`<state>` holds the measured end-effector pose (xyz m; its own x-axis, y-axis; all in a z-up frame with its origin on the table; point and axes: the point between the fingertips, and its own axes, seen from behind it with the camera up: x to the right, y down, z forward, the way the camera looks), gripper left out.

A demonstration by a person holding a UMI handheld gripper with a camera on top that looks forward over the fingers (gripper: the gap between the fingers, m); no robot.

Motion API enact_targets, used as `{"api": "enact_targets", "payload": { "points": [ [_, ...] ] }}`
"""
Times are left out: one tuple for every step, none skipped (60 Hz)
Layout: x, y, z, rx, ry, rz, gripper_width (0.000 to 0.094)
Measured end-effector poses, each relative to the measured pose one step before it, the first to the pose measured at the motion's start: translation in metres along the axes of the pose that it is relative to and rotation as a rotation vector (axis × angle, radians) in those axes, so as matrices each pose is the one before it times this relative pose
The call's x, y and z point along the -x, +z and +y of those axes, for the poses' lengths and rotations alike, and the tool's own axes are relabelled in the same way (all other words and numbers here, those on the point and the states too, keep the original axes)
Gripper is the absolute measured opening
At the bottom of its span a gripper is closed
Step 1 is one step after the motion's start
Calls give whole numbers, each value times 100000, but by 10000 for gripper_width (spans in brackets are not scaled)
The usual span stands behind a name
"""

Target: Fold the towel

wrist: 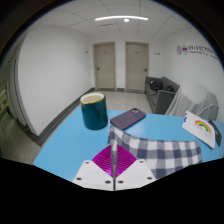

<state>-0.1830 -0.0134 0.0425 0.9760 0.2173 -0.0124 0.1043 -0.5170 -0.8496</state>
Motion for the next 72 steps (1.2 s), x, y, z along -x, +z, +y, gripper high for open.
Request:
{"api": "enact_targets", "payload": {
  "points": [
    [-586,-324,-917,-1297,817,721,4],
    [-906,-638,-921,-1533,724,750,5],
    [-831,-440,-789,-1158,709,788,4],
    [-958,-555,-837,-1235,694,585,5],
    [-1040,-551,-746,-1117,609,472,5],
    [-1067,-491,-696,-975,573,474,8],
    [-1125,-405,-576,-842,527,624,11],
    [-1155,-361,-437,-583,295,597,13],
    [-1125,-288,-308,-260,96,603,16],
    [-1152,-244,-144,70,-176,718,18],
    [-1317,-604,-193,284,-230,619,22],
    [-1134,250,254,690,-360,1009,21],
    [-1216,-16,307,886,-192,1065,22],
    [-1247,-53,432,976,-79,1264,23],
    [-1295,22,462,1020,239,1469,24],
    [-1250,47,518,1188,384,1671,24],
    [-1225,58,565,1109,296,1682,26],
    [-1154,96,521,1037,198,1607,26],
    [-1113,162,575,1085,147,1686,27],
    [-1139,172,656,1209,127,1730,28],
    [-1342,-75,649,1394,276,1268,27],
    [-831,256,731,1543,436,1836,28],
    [-935,235,734,1595,479,1647,28],
    [-826,258,616,1464,821,1524,28],
    [-762,304,580,1261,1059,1427,29],
    [-657,322,582,1199,831,1215,30],
    [-537,316,552,1361,587,947,30],
    [-474,316,540,1391,619,778,29],
    [-359,304,507,1155,764,473,31],
    [-426,227,376,1243,720,244,32],
    [-154,183,403,912,814,-166,31],
    [-177,255,401,463,557,-443,32],
    [51,37,186,643,517,-232,48],
    [-172,110,150,-288,423,-243,68],
    [-81,-6,5,-397,278,100,105],
    [-116,-56,-80,-624,41,196,144],
    [-202,-64,-86,-677,-61,668,195],
    [-308,-118,-66,-496,-62,1044,263],
    [-314,-158,-48,-301,195,1362,339],
    [-263,-229,-59,-295,378,1190,466],
    [126,-306,-319,150,587,686,550],
    [-212,-395,-14,-881,525,92,647],
    [4,-369,-161,-775,859,-30,649],
    [40,-436,-164,-697,948,-187,771],
    [63,-469,-116,-575,1047,-152,784],
    [77,-513,-129,-580,1044,-237,817],
    [126,-533,-125,-569,881,-360,844],
    [82,-578,-109,-505,783,-106,848],
    [64,-624,-78,-428,533,126,841],
    [192,-583,-115,-295,274,76,845],
    [170,-652,-16,-373,-84,34,838],
    [160,-722,-10,-471,-281,93,834],
    [241,-898,-121,-593,-273,191,841],
    [191,-775,-64,-854,-353,163,831],
    [210,-811,-63,-947,-203,201,834],
    [234,-865,-17,-731,-49,109,840],
    [266,-869,18,-583,72,-19,839],
    [310,-878,11,-605,292,-232,836],
    [349,-927,7,-553,405,-382,837],
    [386,-927,28,-457,521,-466,835],
    [415,-948,72,-349,614,-587,834],
    [426,-961,96,-167,587,-633,839],
    [418,-971,121,-67,564,-624,838],
    [376,-882,102,-102,512,-610,838],
    [424,-980,97,-138,356,-562,839],
    [416,-870,123,-253,162,-613,836],
    [368,-838,101,-347,-32,-620,837],
    [377,-843,95,-331,-102,-549,837],
    [286,-767,85,-265,-106,-391,828],
    [286,-736,147,-15,-109,-335,830],
    [235,-732,192,216,5,-239,831],
    [193,-731,193,397,91,-176,830]
  ]
}}
